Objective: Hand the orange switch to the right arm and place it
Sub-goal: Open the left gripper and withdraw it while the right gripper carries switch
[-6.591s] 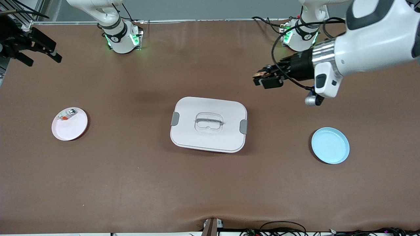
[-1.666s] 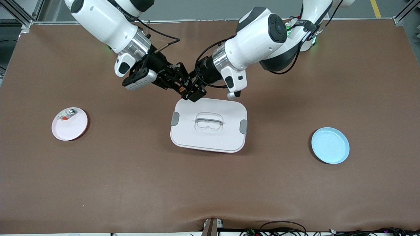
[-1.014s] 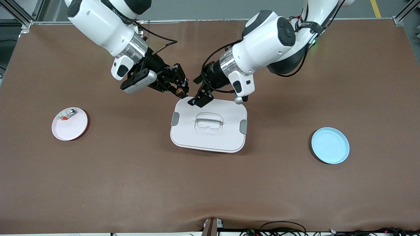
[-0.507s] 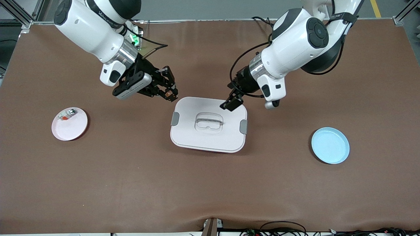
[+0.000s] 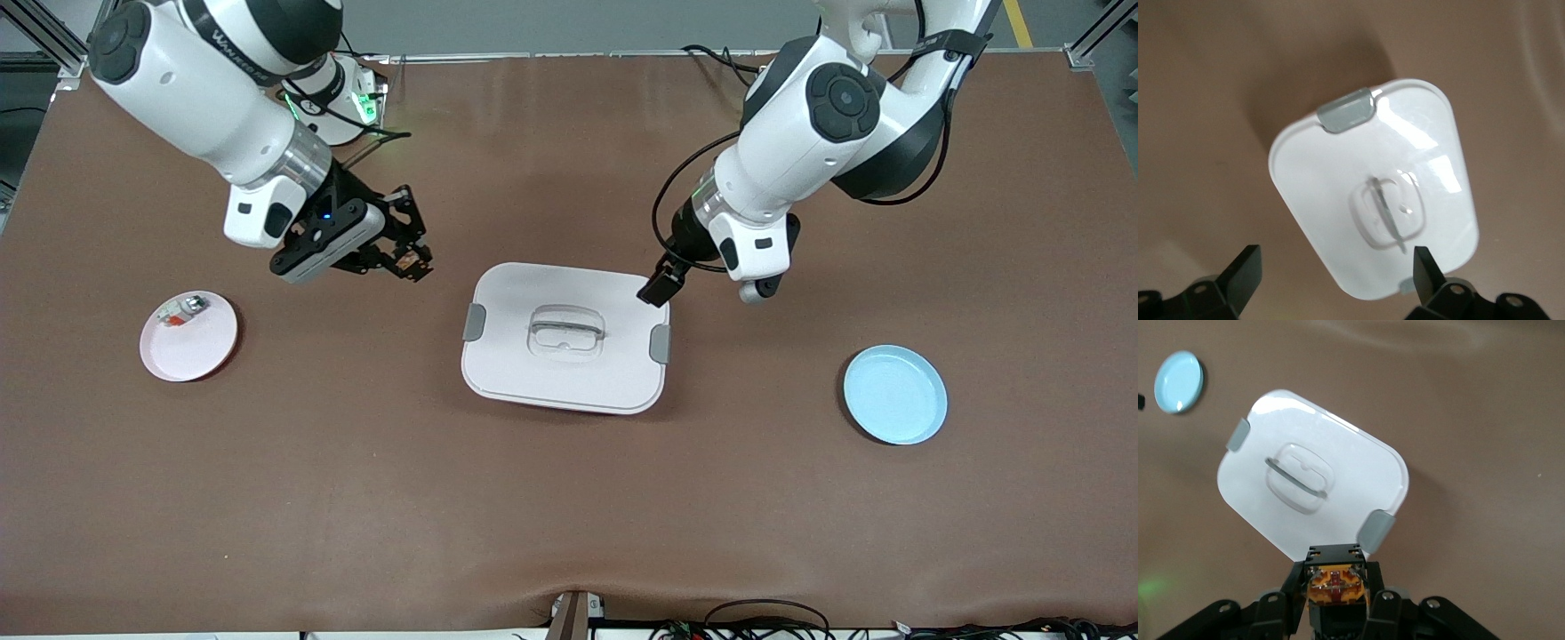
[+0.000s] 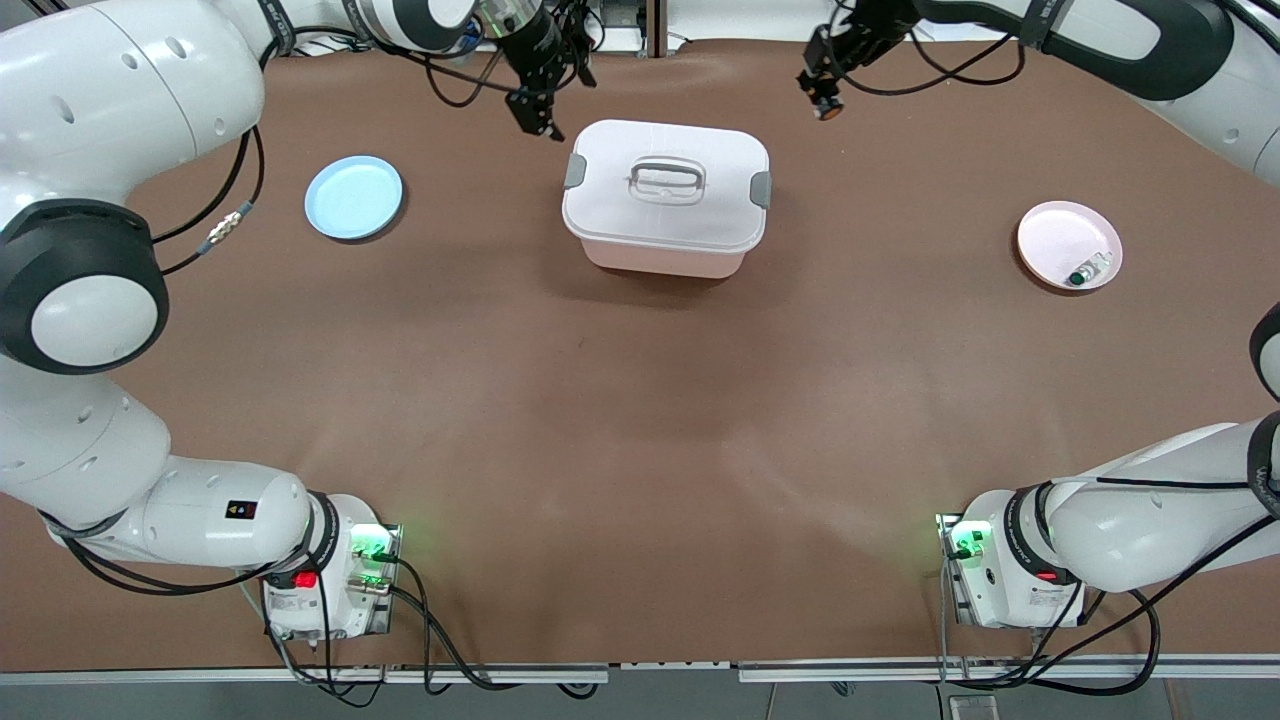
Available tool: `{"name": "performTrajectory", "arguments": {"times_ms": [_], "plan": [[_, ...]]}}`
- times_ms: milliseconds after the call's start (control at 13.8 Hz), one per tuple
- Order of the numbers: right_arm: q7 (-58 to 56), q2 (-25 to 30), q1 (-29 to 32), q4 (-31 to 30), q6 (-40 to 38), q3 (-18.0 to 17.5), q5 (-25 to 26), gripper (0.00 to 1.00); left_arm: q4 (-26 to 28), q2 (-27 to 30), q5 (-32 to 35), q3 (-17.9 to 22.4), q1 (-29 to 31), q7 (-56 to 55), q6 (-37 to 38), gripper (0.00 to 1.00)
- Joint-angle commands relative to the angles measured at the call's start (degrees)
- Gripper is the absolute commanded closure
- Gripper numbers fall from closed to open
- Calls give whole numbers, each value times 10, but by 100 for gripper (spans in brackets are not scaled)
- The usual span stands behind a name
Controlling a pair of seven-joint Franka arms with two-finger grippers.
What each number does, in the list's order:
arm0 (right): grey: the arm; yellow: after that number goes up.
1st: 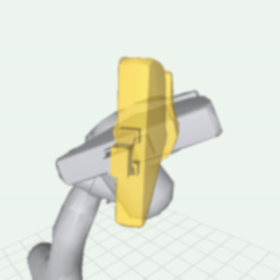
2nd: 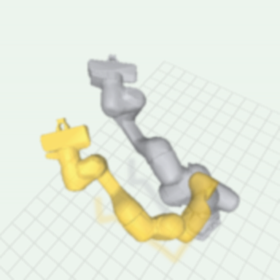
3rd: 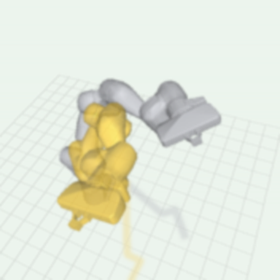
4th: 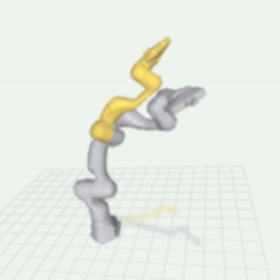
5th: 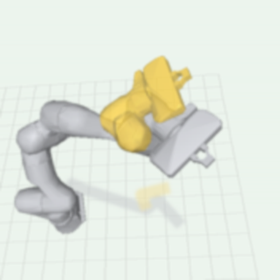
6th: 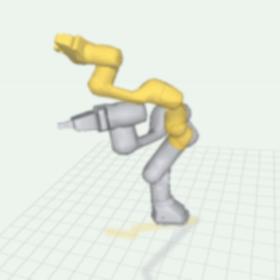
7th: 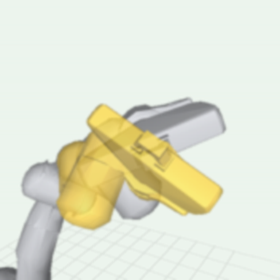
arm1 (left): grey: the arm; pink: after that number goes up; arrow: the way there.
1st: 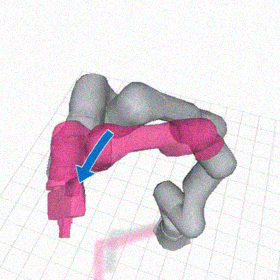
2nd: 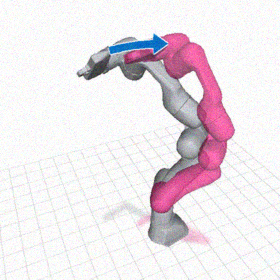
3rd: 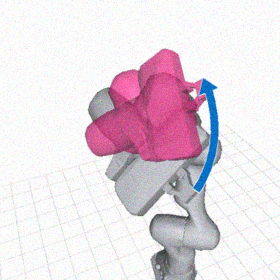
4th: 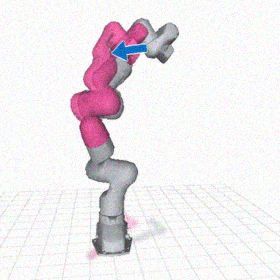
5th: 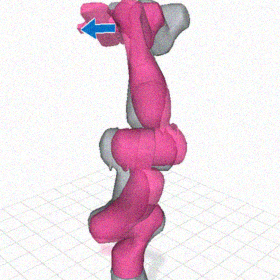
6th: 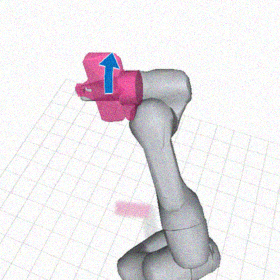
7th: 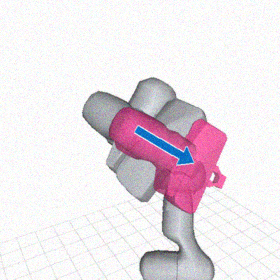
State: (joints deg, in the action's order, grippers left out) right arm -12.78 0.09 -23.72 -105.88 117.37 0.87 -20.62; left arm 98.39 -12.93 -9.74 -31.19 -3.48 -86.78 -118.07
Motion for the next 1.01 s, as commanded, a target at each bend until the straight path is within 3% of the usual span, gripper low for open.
{"name": "performTrajectory", "arguments": {"times_ms": [0,290,507,797,942], "plan": [[-125,0,44,10,-50,-6,27,100,22,28,8,-3,42,118,62,0],[-269,5,77,4,-86,-6,130,100,24,41,8,-2,101,365,148,0],[-384,11,117,-18,-84,-5,138,100,43,60,8,-2,143,523,154,0],[-518,23,172,-56,-73,-5,171,100,65,125,11,-1,210,742,153,0],[-577,30,200,-81,-58,-6,175,100,66,142,11,-1,245,778,154,0]]}}
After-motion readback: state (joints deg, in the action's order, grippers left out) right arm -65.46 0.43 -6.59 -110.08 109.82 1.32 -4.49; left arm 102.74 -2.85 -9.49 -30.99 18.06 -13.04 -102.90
